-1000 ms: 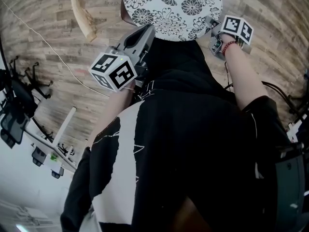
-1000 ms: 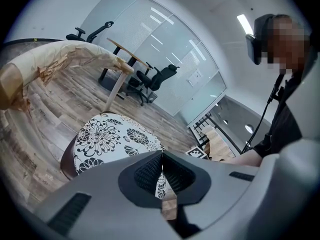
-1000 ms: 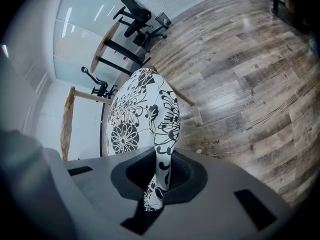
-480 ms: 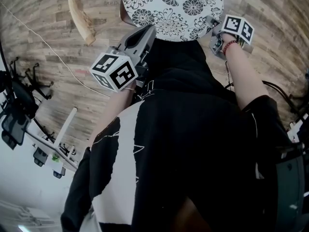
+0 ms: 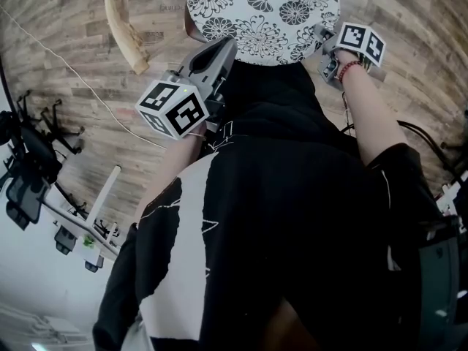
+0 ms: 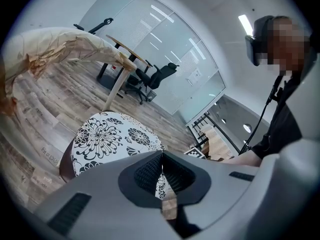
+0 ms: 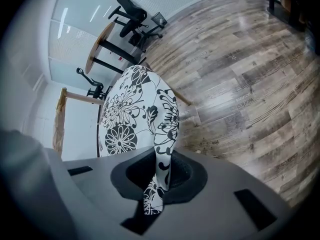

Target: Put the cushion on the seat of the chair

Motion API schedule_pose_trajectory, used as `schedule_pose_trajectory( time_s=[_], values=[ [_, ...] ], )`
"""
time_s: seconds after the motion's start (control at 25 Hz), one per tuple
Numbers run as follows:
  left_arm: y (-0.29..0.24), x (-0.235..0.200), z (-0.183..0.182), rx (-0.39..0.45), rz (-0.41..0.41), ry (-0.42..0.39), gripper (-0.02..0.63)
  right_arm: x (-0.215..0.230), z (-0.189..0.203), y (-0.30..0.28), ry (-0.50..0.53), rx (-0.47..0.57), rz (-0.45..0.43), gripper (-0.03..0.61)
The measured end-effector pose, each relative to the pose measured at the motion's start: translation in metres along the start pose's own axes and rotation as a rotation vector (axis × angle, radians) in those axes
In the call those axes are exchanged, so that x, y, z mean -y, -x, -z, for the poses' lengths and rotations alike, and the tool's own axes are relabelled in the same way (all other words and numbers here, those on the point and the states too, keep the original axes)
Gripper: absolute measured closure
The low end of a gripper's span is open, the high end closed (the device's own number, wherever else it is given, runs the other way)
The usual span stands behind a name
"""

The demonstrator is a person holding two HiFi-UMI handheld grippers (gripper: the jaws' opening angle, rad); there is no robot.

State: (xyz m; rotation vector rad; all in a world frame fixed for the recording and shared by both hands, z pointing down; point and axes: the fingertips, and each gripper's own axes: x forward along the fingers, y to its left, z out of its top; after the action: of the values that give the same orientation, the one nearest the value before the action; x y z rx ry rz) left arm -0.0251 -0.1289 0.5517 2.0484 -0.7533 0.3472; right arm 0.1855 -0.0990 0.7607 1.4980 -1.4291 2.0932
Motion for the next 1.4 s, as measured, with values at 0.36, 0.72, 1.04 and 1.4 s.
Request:
schedule_pose_trajectory(
  time_s=[0.36,0.72,1.04,1.4],
  values=[
    [-0.001,-0.008,-0.007,-0.005,0.007,-0.004,0.598,0.003,0.0,-0.004,-0.02,0.012,0.018,0.546],
    [0.01,-0.01,-0.014,-0.011,0.008,0.024,0.599,0.001,-0.003,0.004,0.023,0.045,0.135,0.533],
    [0.028,0.001,-0.019,-0.02,0.016,0.047,0.598,0.008,-0.007,0.029,-0.013,0.108,0.268,0.408],
    [0.048,0.024,-0.052,-0.014,0.075,-0.008,0.599,-0.02,-0.01,0.077,-0.015,0.223,0.333,0.405]
  ],
)
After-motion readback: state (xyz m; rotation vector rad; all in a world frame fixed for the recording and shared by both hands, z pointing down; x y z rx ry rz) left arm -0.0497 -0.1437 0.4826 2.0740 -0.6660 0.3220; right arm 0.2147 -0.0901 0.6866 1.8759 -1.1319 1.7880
